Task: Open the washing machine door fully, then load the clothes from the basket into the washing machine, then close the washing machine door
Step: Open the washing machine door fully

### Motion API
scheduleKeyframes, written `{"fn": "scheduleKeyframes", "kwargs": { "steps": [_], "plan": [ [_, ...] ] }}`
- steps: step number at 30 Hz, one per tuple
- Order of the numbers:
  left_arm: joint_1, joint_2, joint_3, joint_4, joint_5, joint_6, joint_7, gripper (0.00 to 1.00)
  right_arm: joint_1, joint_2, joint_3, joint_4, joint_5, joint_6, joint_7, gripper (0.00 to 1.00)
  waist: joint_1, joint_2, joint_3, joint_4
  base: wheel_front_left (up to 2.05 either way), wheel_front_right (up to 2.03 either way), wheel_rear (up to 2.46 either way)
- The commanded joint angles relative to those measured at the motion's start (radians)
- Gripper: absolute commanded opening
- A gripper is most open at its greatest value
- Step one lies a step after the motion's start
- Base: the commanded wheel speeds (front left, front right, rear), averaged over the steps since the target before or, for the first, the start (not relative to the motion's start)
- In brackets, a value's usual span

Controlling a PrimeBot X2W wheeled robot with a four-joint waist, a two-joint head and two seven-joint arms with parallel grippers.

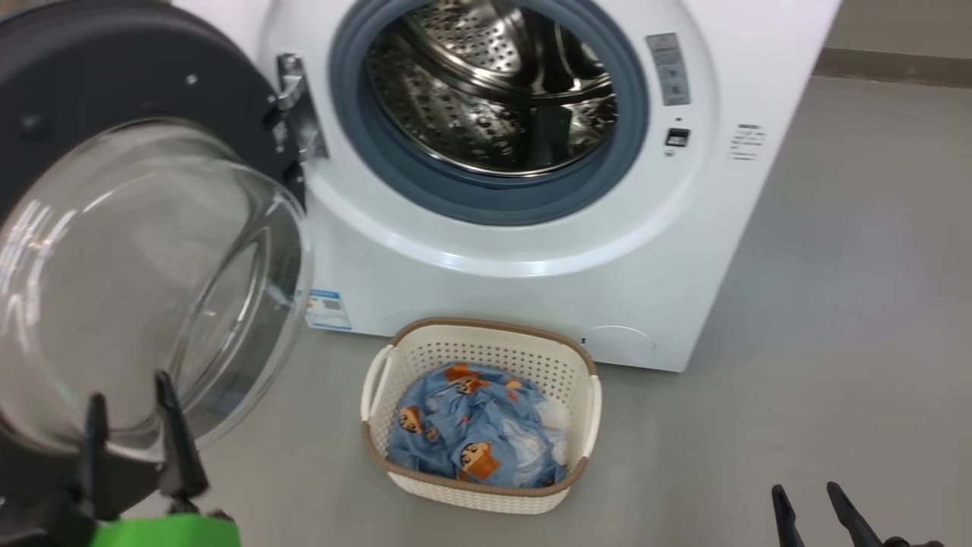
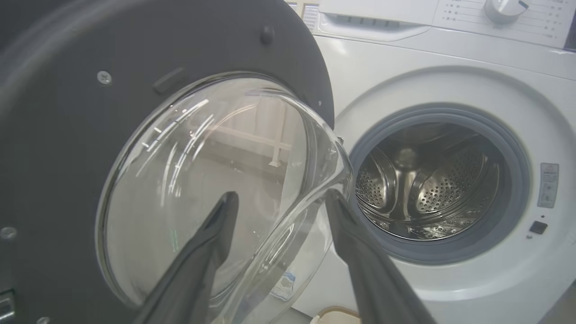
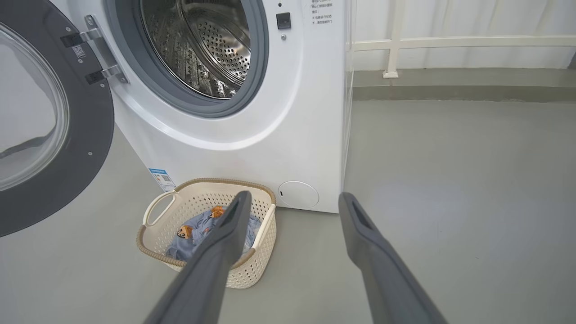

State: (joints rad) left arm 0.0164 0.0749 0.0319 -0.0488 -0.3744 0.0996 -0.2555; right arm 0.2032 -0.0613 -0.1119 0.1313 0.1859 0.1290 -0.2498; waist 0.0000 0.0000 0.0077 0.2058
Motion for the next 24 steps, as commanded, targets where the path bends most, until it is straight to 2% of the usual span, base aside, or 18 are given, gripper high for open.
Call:
{"fn": "scheduleKeyframes", "kwargs": {
  "steps": [1,5,14,19,24],
  "plan": [
    [-0.011,0.013,0.027,-0.031,0.014,-0.005,-0.006,1.0,-0.043,-0.011,0.027,-0.03,-0.004,0.002,-0.012,1.0,0.0,0.0,-0.003,-0.037,0.0,0.0,0.0],
    [0.041,0.008,-0.001,-0.016,0.055,-0.029,-0.006,1.0,-0.052,-0.011,0.04,-0.05,-0.012,0.002,-0.012,1.0,0.0,0.0,-0.008,-0.094,0.0,0.0,0.0],
    [0.14,-0.01,0.025,0.0,0.089,-0.079,-0.006,1.0,-0.07,-0.022,0.075,-0.095,-0.04,0.002,-0.012,1.0,0.0,0.0,-0.008,-0.218,0.0,0.0,0.0],
    [0.169,-0.021,0.049,0.03,0.093,-0.104,-0.006,1.0,-0.059,-0.026,0.07,-0.095,-0.046,0.002,-0.012,1.0,0.0,0.0,-0.004,-0.247,0.0,0.0,0.0],
    [0.174,-0.024,0.058,0.063,0.078,-0.106,-0.006,1.0,-0.048,-0.026,0.058,-0.088,-0.045,0.002,-0.012,1.0,0.0,0.0,-0.007,-0.247,0.0,0.0,0.0]
  ]
}}
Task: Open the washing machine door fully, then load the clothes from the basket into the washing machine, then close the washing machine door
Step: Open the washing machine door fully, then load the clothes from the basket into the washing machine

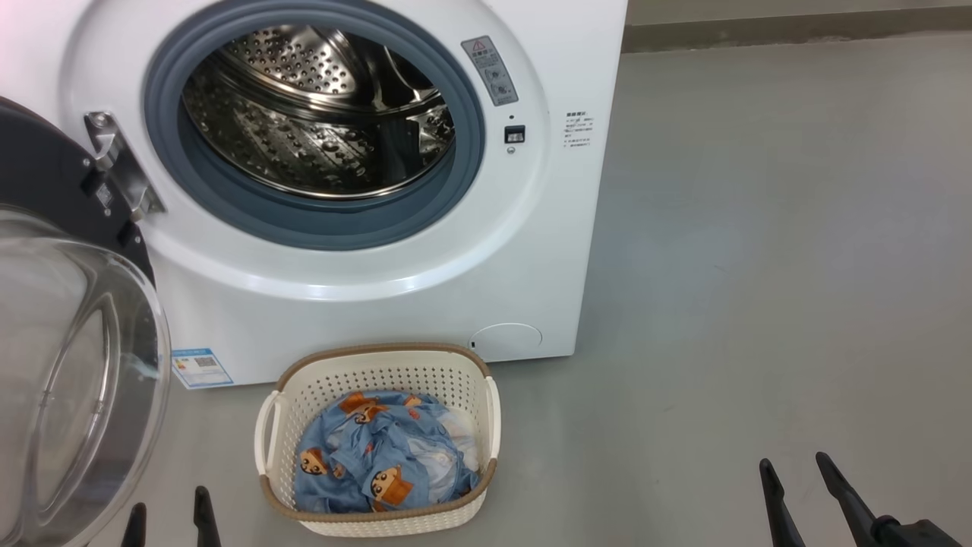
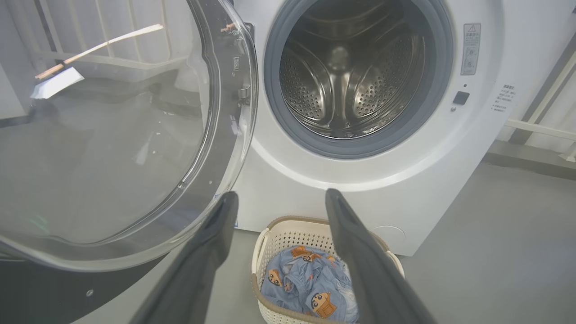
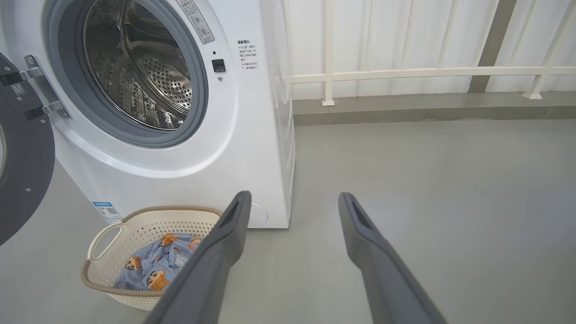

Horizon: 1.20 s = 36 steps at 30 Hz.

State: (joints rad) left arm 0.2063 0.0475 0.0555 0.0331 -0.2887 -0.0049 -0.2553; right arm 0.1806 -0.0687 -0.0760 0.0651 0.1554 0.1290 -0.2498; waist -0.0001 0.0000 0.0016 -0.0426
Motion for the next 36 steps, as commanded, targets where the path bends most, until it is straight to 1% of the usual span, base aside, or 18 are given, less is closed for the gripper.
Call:
{"fn": "scheduleKeyframes", "kwargs": {
  "steps": [1,16,25,33,36],
  "plan": [
    [-0.016,0.003,0.03,-0.015,-0.01,0.0,-0.006,1.0,-0.024,-0.018,0.022,-0.02,-0.015,0.002,-0.012,1.0,0.0001,0.0,-0.001,0.005,0.0,0.0,0.0],
    [-0.006,0.003,0.001,0.008,-0.021,0.018,-0.006,1.0,-0.031,-0.034,0.046,0.001,-0.006,0.002,-0.012,1.0,0.0001,0.0,-0.035,0.086,0.0,0.0,0.0],
    [0.004,0.003,-0.003,0.003,-0.016,0.024,-0.006,1.0,-0.031,-0.037,0.053,0.003,-0.001,0.002,-0.012,1.0,0.0001,0.0,-0.04,0.098,0.0,0.0,0.0],
    [0.008,0.003,0.005,0.006,-0.023,0.023,-0.006,1.0,-0.029,-0.034,0.053,0.005,-0.001,0.002,-0.012,1.0,0.0001,0.0,-0.037,0.085,0.0,0.0,0.0],
    [0.006,0.003,0.007,0.015,-0.027,0.015,-0.006,1.0,-0.031,-0.032,0.052,0.004,-0.001,0.002,-0.012,1.0,0.0001,0.0,-0.035,0.08,0.2,-0.2,0.0]
  ]
}}
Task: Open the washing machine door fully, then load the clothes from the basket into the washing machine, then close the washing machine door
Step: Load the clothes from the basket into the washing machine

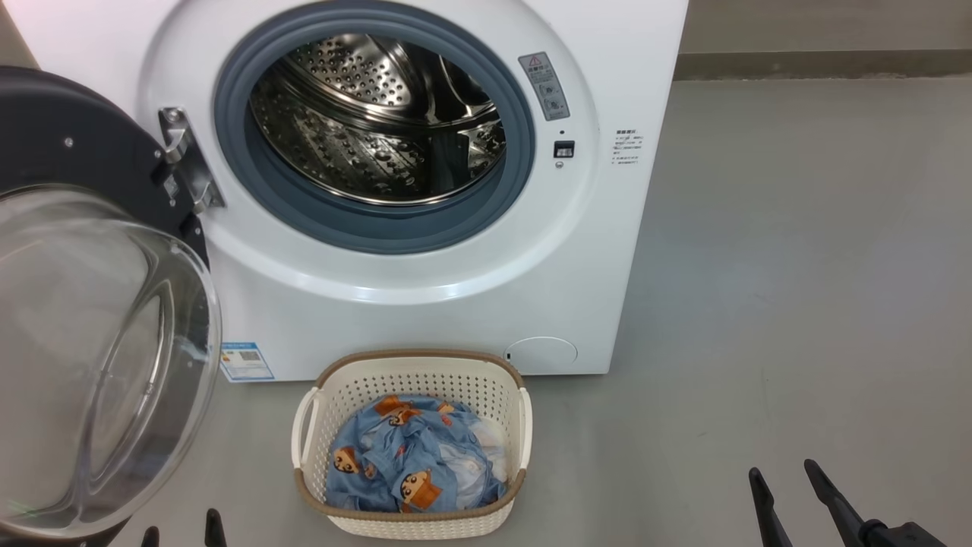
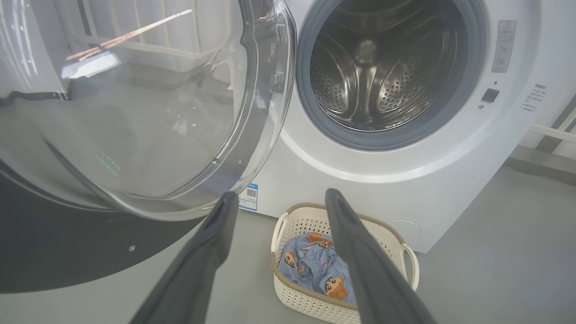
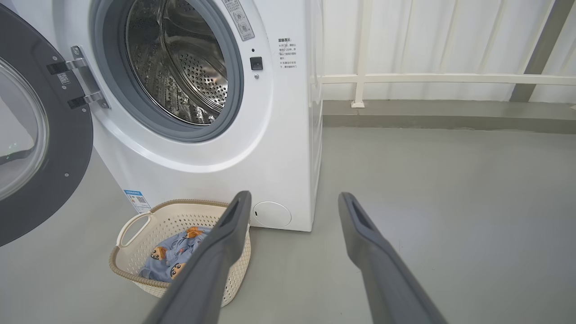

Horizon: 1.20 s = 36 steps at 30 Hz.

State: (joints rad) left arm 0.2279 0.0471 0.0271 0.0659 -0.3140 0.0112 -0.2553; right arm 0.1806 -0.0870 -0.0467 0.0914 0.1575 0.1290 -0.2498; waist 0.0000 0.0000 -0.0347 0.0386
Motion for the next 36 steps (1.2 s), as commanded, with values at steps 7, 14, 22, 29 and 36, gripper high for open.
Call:
{"fn": "scheduleKeyframes", "kwargs": {
  "steps": [7,14,22,29,36],
  "plan": [
    [-0.02,0.003,0.032,-0.002,0.002,-0.01,-0.006,1.0,-0.031,-0.008,0.019,-0.025,-0.004,0.002,-0.012,1.0,0.0,0.0,0.01,-0.008,0.86,-0.97,0.11],
    [-0.026,0.003,0.036,-0.002,0.02,-0.003,-0.006,1.0,-0.034,-0.002,0.018,-0.026,-0.005,0.002,-0.012,1.0,0.0,0.0,0.019,-0.011,1.65,-1.9,0.24],
    [-0.032,0.003,0.021,-0.001,0.023,0.004,-0.006,1.0,-0.034,0.002,0.012,-0.026,-0.005,0.002,-0.012,1.0,0.0,0.0,0.023,-0.01,1.04,-1.04,0.0],
    [-0.03,0.003,0.014,-0.022,0.035,0.003,-0.006,1.0,-0.037,0.003,0.015,-0.023,-0.002,0.002,-0.012,1.0,0.0,0.0,0.029,-0.012,0.17,-0.17,0.0],
    [-0.034,0.003,-0.038,-0.039,0.055,0.012,-0.006,1.0,-0.049,0.009,0.022,-0.023,0.003,0.002,-0.012,1.0,0.0,0.0,0.067,-0.035,0.0,0.0,0.0]
  ]
}}
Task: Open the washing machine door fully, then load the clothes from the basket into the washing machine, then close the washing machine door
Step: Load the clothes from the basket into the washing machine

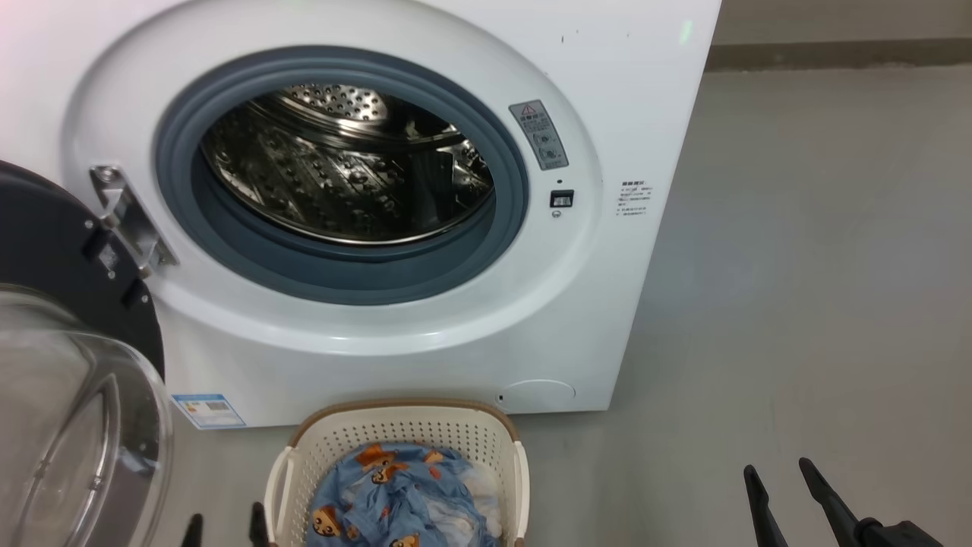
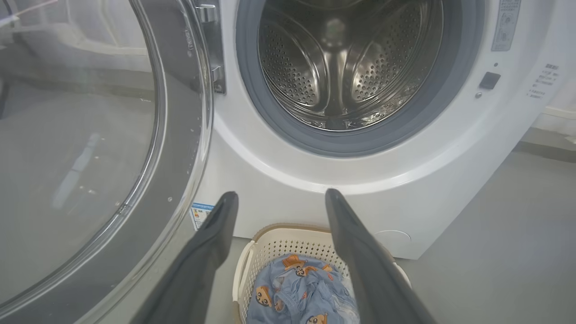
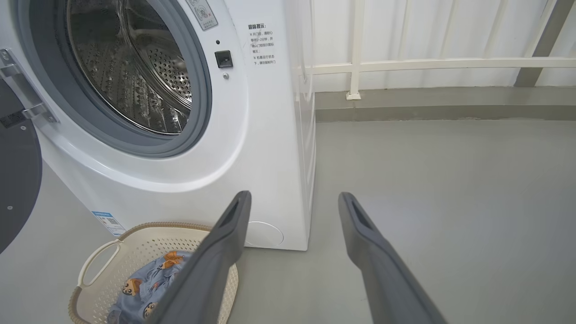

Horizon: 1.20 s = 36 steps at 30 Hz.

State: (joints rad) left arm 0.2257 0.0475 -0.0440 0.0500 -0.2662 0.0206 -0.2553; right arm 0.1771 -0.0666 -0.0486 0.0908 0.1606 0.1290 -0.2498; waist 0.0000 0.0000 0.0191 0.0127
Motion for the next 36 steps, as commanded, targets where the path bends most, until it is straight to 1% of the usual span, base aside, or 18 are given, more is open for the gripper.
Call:
{"fn": "scheduleKeyframes", "kwargs": {
  "steps": [1,4,7,10,12,14,17,21,24,27,31,32,36],
  "plan": [
    [-0.04,0.003,0.019,-0.016,0.006,-0.006,-0.006,1.0,-0.05,-0.009,0.024,-0.023,0.001,0.002,-0.012,1.0,0.0,0.0,0.024,-0.014,0.0,0.0,0.0],
    [-0.078,0.003,-0.024,0.03,0.02,-0.05,-0.006,1.0,-0.067,-0.004,0.028,-0.028,0.003,0.002,-0.012,1.0,0.0,0.0,0.068,-0.033,0.0,0.0,0.0],
    [-0.131,0.01,-0.056,0.109,0.024,-0.086,-0.006,1.0,-0.092,0.003,0.032,-0.033,0.002,0.002,-0.012,1.0,0.0,0.0,0.121,-0.06,0.0,0.0,0.0],
    [-0.198,0.015,-0.059,0.186,-0.006,-0.105,0.019,1.0,-0.125,0.009,0.04,-0.036,0.004,0.002,-0.012,1.0,0.0,0.0,0.181,-0.095,0.0,0.0,0.0],
    [-0.241,0.031,-0.065,0.232,-0.014,-0.115,0.044,1.0,-0.148,0.012,0.048,-0.037,0.007,0.002,-0.012,1.0,0.0,0.0,0.222,-0.123,0.0,0.0,0.0],
    [-0.282,0.049,-0.068,0.282,-0.024,-0.122,0.079,1.0,-0.171,0.014,0.056,-0.038,0.012,0.002,-0.012,1.0,0.0,0.0,0.263,-0.15,0.0,0.0,0.0],
    [-0.341,0.055,-0.048,0.36,-0.073,-0.128,0.14,1.0,-0.205,0.016,0.069,-0.041,0.028,0.002,-0.012,1.0,0.0,0.0,0.323,-0.191,0.0,0.0,0.0],
    [-0.413,0.092,-0.044,0.46,-0.101,-0.137,0.203,1.0,-0.248,0.016,0.089,-0.046,0.065,0.002,-0.012,1.0,0.0,0.0,0.394,-0.24,0.0,0.0,0.0],
    [-0.47,0.127,-0.057,0.536,-0.103,-0.142,0.233,1.0,-0.276,0.016,0.101,-0.05,0.076,0.002,-0.012,1.0,0.0,0.0,0.439,-0.266,0.0,0.0,0.0],
    [-0.528,0.151,-0.083,0.605,-0.094,-0.146,0.243,1.0,-0.298,0.016,0.108,-0.055,0.079,0.002,-0.012,1.0,0.0,0.0,0.475,-0.282,0.0,0.0,0.0],
    [-0.606,0.162,-0.115,0.689,-0.106,-0.149,0.252,1.0,-0.322,0.016,0.111,-0.062,0.073,0.002,-0.012,1.0,0.0,0.0,0.516,-0.285,0.0,0.0,0.0],
    [-0.606,0.162,-0.115,0.689,-0.106,-0.149,0.252,1.0,-0.322,0.016,0.111,-0.062,0.073,0.002,-0.012,1.0,0.0,0.0,0.516,-0.285,0.0,0.0,0.0],
    [-0.672,0.169,-0.127,0.77,-0.126,-0.15,0.252,1.0,-0.343,0.016,0.112,-0.073,0.066,0.002,-0.012,1.0,0.0,0.0,0.555,-0.281,0.0,0.0,0.0]
  ]
}}
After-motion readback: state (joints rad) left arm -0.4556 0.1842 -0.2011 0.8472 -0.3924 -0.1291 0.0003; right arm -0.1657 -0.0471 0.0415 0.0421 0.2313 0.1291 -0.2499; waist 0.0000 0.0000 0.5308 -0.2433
